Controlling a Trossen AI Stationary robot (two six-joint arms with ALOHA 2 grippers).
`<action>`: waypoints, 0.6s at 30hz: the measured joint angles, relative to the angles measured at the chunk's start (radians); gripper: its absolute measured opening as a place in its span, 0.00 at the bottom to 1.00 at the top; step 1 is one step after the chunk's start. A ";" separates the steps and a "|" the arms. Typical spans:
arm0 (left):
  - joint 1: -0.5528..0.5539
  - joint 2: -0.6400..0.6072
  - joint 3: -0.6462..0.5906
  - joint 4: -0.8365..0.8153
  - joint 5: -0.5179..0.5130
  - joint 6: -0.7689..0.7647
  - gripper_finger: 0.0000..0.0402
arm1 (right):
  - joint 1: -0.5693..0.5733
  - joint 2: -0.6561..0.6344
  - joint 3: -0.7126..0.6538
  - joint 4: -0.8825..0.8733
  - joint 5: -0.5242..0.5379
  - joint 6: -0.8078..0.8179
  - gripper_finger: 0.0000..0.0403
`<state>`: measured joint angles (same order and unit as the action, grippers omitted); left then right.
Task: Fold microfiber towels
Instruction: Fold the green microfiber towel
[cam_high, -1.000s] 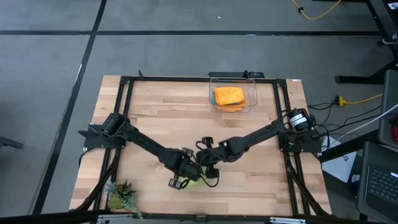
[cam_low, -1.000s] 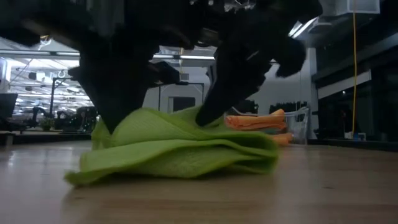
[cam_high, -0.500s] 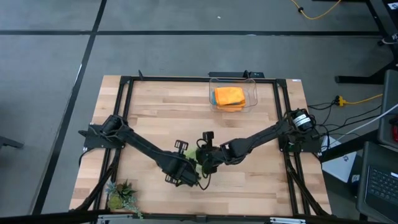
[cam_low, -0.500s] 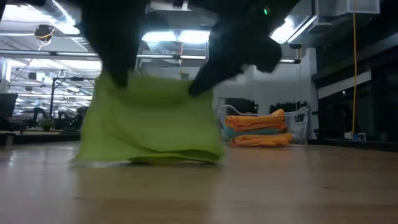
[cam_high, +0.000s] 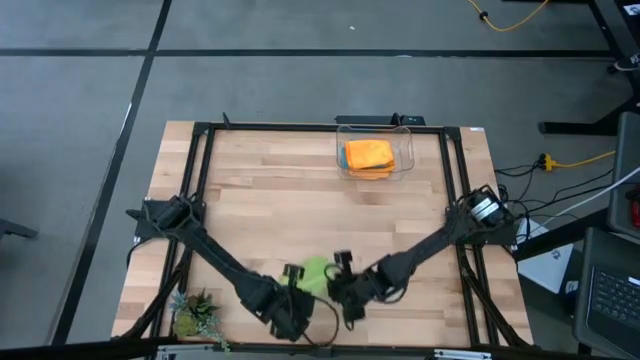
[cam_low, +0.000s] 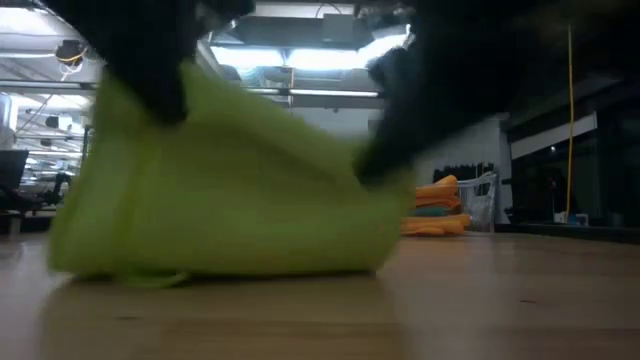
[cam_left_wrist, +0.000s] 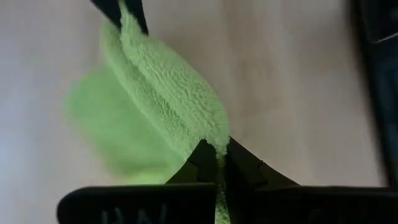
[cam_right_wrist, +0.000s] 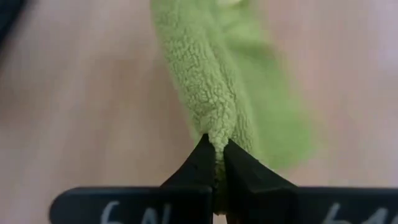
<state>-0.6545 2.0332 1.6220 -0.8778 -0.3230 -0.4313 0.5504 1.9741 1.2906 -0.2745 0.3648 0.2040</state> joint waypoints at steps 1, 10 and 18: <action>-0.010 0.008 -0.025 0.060 0.019 0.004 0.00 | 0.015 0.014 -0.009 0.019 -0.041 0.023 0.02; -0.048 0.038 -0.060 0.256 0.099 -0.062 0.00 | 0.083 0.028 -0.012 0.147 -0.244 0.107 0.02; -0.039 0.038 -0.060 0.277 0.091 -0.064 0.00 | 0.053 0.026 -0.013 0.124 -0.176 0.122 0.02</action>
<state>-0.6938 2.0716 1.5620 -0.6010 -0.2318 -0.4957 0.6037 2.0003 1.2778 -0.1507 0.1890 0.3262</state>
